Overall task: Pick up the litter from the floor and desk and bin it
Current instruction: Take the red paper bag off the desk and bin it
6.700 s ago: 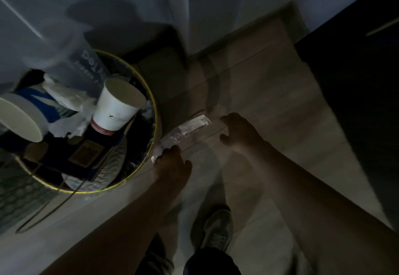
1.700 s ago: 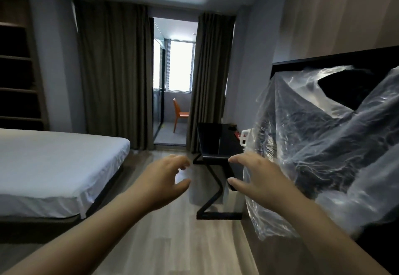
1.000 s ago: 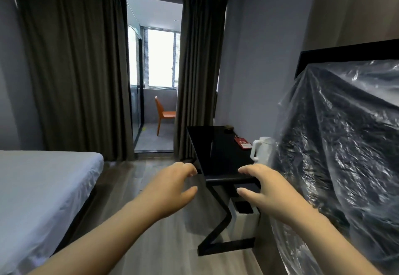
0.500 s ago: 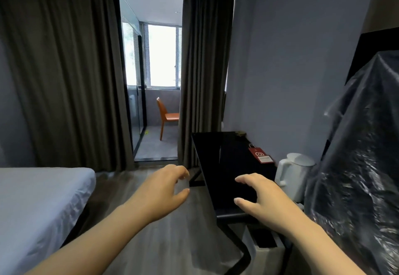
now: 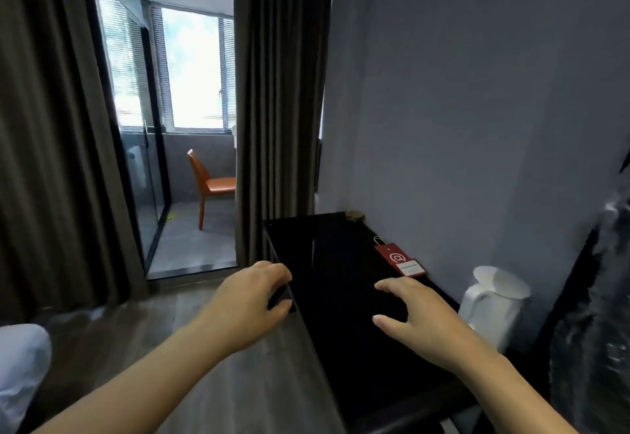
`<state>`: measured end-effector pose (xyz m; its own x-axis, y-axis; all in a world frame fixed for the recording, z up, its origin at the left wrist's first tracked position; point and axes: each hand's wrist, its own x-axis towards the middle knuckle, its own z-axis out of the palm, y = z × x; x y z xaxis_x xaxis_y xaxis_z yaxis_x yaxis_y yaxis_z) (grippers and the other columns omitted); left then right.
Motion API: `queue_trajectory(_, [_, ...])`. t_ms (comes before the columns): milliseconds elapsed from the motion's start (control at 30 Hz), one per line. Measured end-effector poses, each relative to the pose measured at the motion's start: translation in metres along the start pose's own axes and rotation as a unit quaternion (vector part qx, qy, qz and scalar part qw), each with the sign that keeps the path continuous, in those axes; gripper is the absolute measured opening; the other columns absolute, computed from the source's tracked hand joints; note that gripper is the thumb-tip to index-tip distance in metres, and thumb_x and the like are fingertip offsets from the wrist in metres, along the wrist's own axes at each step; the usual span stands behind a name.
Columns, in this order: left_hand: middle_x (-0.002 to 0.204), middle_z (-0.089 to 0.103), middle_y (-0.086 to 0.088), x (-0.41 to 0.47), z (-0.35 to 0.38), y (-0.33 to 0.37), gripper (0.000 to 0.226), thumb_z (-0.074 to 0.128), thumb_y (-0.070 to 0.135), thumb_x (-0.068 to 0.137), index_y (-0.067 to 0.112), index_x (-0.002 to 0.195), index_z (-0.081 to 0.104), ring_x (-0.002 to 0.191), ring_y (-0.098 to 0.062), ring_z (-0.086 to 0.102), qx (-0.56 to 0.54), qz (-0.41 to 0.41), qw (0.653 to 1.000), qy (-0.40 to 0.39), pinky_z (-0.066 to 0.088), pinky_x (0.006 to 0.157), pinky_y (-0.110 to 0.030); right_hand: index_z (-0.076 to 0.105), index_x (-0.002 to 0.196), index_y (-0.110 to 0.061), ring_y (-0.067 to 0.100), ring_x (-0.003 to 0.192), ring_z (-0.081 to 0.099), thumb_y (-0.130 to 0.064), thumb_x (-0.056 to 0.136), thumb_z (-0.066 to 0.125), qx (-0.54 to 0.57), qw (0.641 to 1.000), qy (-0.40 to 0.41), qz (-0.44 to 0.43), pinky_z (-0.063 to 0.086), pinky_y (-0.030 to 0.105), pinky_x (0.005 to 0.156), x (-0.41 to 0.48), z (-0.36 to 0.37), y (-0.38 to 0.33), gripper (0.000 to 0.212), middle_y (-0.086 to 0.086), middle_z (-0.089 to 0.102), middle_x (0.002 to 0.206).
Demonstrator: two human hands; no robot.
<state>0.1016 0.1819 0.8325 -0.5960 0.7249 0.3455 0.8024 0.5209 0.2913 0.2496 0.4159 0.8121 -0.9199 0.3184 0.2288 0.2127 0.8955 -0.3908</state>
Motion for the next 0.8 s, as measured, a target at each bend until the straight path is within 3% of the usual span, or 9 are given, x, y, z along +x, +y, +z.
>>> queue_trajectory(233, [0.106,0.052,0.017,0.124,0.06,-0.059,0.033,0.058,0.039,0.087,0.031,0.118,0.055,0.097,-0.002,0.055,-0.028,0.047,0.997,-0.056,0.038,0.078,-0.01,0.044,0.138,-0.035,-0.002,0.124,0.044,-0.047,0.086,0.062,0.009,0.998,-0.018,0.067,0.035,0.012,0.089,0.108,0.034,0.038,0.056,-0.018,0.045,0.139])
queue_trajectory(600, [0.114,0.054,0.013,0.324,0.124,-0.132,0.035,0.058,0.037,0.089,0.029,0.122,0.054,0.099,-0.003,0.055,-0.022,0.082,0.99,-0.11,0.046,0.088,-0.018,0.042,0.138,-0.034,0.002,0.128,0.042,-0.045,0.085,0.064,0.057,0.987,-0.011,0.153,0.034,0.018,0.099,0.29,0.073,0.144,0.059,-0.013,0.043,0.142])
queue_trajectory(800, [0.109,0.053,0.017,0.406,0.177,-0.171,0.033,0.059,0.04,0.087,0.032,0.118,0.054,0.099,0.0,0.054,-0.057,0.102,0.981,-0.153,0.045,0.087,-0.016,0.041,0.139,-0.033,0.002,0.125,0.043,-0.045,0.085,0.065,0.073,0.975,-0.044,0.203,0.034,0.015,0.094,0.355,0.105,0.187,0.06,-0.013,0.042,0.141])
